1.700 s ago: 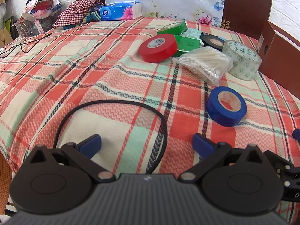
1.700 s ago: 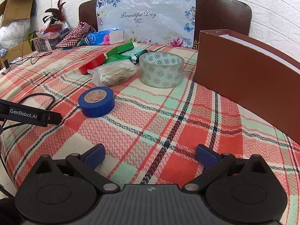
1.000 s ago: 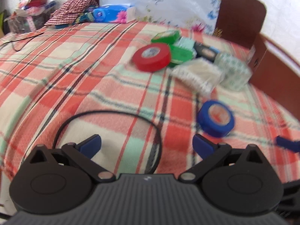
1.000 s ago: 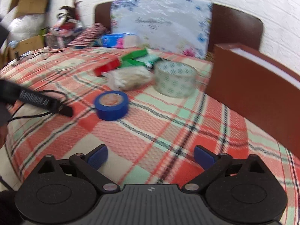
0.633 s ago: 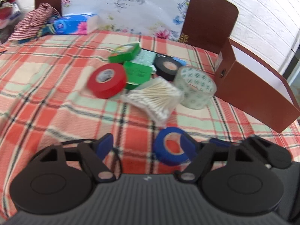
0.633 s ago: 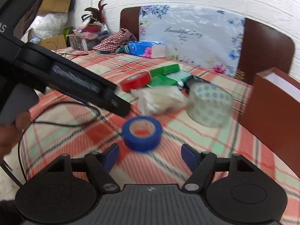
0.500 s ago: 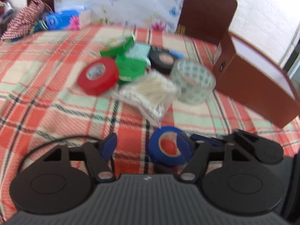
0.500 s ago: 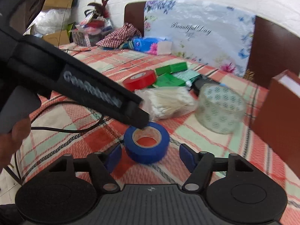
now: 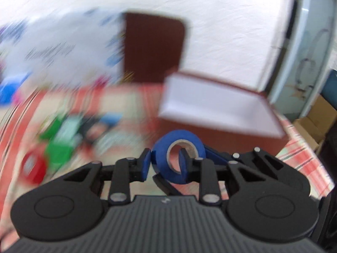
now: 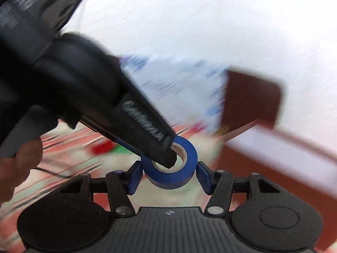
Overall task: Organize objects
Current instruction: 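Carry the blue tape into the brown box and open the left gripper, then move the left gripper to the cotton swab bag and grasp it, then lower the cotton swab bag into the brown box and release it, then grasp the clear patterned tape roll with the right gripper, then carry the clear tape into the brown box and open the right gripper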
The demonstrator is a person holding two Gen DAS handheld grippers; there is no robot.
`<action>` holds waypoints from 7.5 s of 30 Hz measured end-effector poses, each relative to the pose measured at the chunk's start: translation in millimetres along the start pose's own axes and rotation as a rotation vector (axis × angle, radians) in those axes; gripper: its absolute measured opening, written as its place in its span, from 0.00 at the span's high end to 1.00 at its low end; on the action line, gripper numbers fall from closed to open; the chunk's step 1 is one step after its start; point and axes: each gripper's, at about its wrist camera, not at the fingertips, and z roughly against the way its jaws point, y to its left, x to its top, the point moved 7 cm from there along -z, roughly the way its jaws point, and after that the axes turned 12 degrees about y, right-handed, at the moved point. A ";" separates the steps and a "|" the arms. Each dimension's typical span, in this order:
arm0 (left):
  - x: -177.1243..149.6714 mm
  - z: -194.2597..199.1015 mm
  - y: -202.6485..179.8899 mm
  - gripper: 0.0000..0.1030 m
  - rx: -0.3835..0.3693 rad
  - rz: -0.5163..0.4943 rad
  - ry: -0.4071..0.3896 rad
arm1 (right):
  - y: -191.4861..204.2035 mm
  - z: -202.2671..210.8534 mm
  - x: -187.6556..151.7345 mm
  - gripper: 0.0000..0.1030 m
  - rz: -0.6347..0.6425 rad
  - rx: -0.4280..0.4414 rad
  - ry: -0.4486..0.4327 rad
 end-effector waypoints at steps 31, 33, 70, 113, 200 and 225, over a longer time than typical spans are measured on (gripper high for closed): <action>32.7 -43.1 -42.7 0.40 0.189 -0.121 -0.021 | -118.0 0.4 -36.3 0.34 -0.316 -0.157 -0.023; 20.0 -39.0 -24.5 0.40 0.230 -0.096 0.003 | -94.7 0.2 -43.7 0.36 -0.322 -0.111 0.017; -132.7 2.5 243.8 0.24 0.574 0.387 -0.049 | 59.6 -82.8 -42.3 0.32 -0.097 0.245 0.353; -78.5 -97.8 -31.7 0.43 -0.223 0.021 0.267 | -43.6 0.4 -102.0 0.42 -0.256 0.020 0.380; -97.0 -65.2 -20.3 0.50 -0.041 -0.067 0.304 | -24.9 5.1 -107.2 0.14 -0.150 -0.019 0.359; 57.3 -98.9 -150.8 0.46 0.041 -0.289 0.015 | -188.4 -22.6 -23.4 0.14 -0.181 -0.424 0.066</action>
